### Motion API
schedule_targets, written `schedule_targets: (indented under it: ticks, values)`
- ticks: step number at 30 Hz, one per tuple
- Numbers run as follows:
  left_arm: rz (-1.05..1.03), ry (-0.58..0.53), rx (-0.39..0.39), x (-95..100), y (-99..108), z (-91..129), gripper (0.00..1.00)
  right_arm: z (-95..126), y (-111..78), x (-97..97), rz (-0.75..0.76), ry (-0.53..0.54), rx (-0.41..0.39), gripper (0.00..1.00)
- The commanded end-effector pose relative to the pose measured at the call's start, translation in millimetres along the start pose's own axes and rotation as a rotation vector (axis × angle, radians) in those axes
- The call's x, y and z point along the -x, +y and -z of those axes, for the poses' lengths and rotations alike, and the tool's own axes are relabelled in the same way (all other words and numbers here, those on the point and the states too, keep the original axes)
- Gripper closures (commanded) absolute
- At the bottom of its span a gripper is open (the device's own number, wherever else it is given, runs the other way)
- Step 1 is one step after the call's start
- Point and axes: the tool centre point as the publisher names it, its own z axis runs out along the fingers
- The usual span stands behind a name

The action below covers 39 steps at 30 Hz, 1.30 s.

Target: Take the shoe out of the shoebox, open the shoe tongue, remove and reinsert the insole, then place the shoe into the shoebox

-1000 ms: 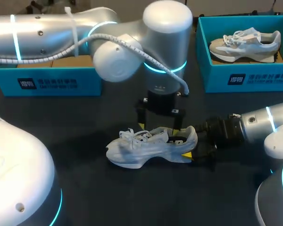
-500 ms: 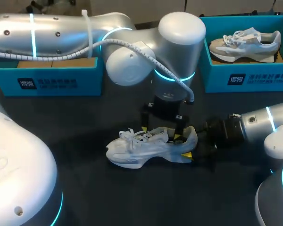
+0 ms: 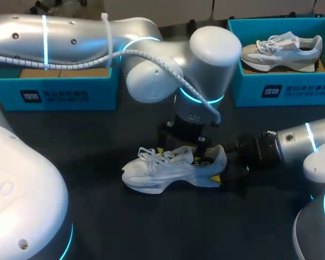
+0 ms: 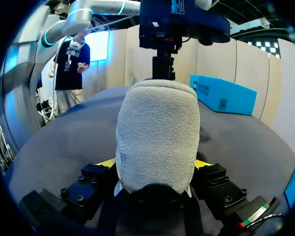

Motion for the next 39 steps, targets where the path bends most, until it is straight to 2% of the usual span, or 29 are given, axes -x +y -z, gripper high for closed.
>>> schedule_targets:
  ticks: [1, 9, 11, 13, 17, 21, 23, 24, 29, 39]
  values:
    - [0.016, -0.027, -0.028, 7.4, 9, 10, 0.0, 0, -0.3, 0.7, -0.001, 0.002, -0.006, 1.0]
    - [0.109, -0.092, -0.026, 21.5, 20, 20, 0.0, 0, -0.3, 0.7, -0.001, 0.002, -0.006, 1.0]
    - [0.121, -0.098, -0.026, 24.2, 22, 22, 0.04, 0, -0.3, 0.7, -0.001, 0.002, -0.006, 1.0]
    - [0.128, -0.099, -0.012, 26.8, 23, 24, 0.14, 0, -0.3, 0.7, -0.001, 0.002, -0.006, 1.0]
    - [0.127, -0.094, 0.01, 31.7, 25, 28, 0.53, 0, -0.3, 0.7, -0.001, 0.002, -0.006, 1.0]
    - [0.12, -0.067, 0.052, 36.5, 26, 33, 0.75, 0, -0.3, 0.7, -0.001, 0.002, -0.006, 1.0]
    - [0.116, -0.06, 0.07, 38.7, 27, 36, 0.95, 0, -0.3, 0.7, -0.001, 0.002, -0.006, 1.0]
    - [0.109, -0.053, 0.085, 39.8, 27, 37, 1.0, 0, -0.3, 0.7, -0.001, 0.002, -0.006, 1.0]
    - [0.082, -0.028, 0.12, 47.4, 30, 44, 1.0, 0, -0.3, 0.7, -0.001, 0.002, -0.006, 1.0]
    - [0.096, -0.007, 0.133, 68.9, 42, 42, 1.0, 0, -0.3, 0.7, -0.001, 0.002, -0.006, 1.0]
